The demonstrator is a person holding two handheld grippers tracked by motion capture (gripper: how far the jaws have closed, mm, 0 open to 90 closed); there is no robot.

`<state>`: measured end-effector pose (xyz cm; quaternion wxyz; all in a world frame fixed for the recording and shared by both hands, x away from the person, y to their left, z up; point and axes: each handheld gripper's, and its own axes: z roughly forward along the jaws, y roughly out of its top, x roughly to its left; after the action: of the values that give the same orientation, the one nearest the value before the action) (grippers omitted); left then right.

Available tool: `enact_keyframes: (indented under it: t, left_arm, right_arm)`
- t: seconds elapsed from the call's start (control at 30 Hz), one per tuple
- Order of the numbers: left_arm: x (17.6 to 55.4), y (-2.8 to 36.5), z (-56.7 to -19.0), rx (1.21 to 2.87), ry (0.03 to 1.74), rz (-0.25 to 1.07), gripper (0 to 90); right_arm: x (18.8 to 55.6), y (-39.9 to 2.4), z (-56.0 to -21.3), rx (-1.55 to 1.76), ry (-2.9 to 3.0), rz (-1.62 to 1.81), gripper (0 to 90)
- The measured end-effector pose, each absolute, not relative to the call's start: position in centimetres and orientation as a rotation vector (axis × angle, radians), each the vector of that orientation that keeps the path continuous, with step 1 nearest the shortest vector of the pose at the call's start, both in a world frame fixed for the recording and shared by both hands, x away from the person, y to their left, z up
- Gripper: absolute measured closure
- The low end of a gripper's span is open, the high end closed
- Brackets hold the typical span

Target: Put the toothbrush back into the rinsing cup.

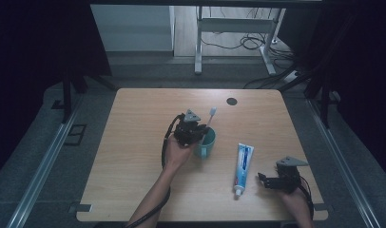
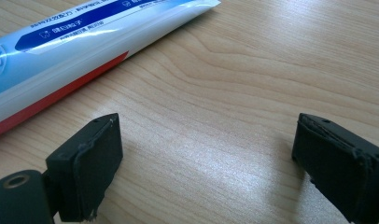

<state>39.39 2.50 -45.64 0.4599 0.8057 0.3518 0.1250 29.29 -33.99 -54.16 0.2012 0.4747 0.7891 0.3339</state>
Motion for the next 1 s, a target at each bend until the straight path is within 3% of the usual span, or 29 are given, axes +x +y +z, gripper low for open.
enact_keyframes:
  t: [1.0]
  left_arm:
    - [39.9, 1.2, -47.1, 2.030, 0.887, 0.285, 77.9]
  right_arm:
    - [29.3, -34.0, -54.2, 1.323, 2.206, 0.933, 8.1]
